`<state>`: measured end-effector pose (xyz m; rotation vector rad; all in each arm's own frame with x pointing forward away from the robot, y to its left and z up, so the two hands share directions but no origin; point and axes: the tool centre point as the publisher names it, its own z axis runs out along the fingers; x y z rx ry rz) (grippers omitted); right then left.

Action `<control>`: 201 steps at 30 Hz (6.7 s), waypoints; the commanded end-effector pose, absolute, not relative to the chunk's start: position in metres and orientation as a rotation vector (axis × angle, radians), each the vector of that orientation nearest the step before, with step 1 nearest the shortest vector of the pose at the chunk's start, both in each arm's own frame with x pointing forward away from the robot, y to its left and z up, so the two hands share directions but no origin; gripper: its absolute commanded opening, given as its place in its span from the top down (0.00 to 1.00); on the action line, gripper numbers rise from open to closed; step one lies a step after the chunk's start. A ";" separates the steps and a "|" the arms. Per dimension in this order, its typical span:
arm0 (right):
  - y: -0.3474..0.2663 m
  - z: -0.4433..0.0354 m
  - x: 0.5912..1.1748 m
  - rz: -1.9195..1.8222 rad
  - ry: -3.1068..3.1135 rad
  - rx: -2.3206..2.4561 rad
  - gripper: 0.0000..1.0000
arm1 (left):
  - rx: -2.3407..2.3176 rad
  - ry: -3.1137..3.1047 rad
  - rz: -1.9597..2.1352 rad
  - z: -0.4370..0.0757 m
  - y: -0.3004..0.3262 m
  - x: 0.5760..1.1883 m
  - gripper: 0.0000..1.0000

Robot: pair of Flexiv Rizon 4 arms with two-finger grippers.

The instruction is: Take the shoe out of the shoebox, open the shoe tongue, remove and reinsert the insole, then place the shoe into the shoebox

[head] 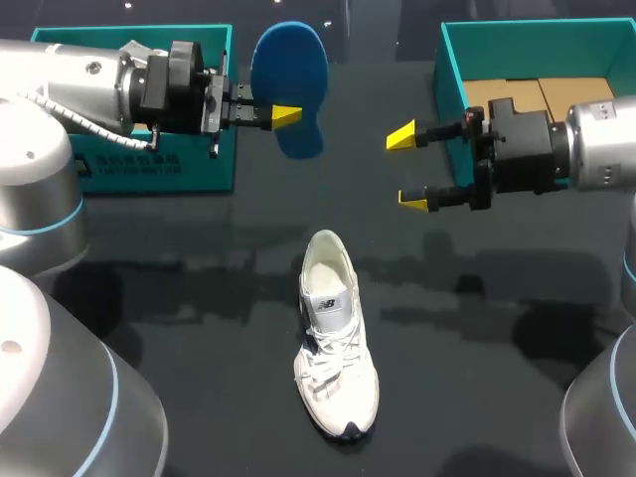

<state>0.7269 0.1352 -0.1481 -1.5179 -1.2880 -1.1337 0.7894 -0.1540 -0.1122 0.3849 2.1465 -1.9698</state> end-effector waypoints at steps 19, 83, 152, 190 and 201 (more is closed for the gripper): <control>0.137 -0.149 0.727 -1.135 -1.288 -1.521 0.00 | 0.836 1.691 -1.567 -0.133 -0.154 0.779 1.00; 0.187 -0.152 0.725 -1.110 -1.405 -1.435 0.04 | 1.162 1.227 -1.055 -0.159 -0.194 0.794 1.00; 0.209 -0.166 0.746 -1.155 -1.386 -1.300 1.00 | 1.181 1.210 -1.062 -0.165 -0.214 0.792 0.42; 0.189 -0.174 0.747 -1.225 -1.404 -1.291 1.00 | 1.205 1.662 -0.984 -0.170 -0.130 0.774 0.00; 0.177 -0.175 0.745 -1.338 -1.549 -1.312 1.00 | 1.093 2.031 -0.957 -0.163 -0.109 0.760 0.00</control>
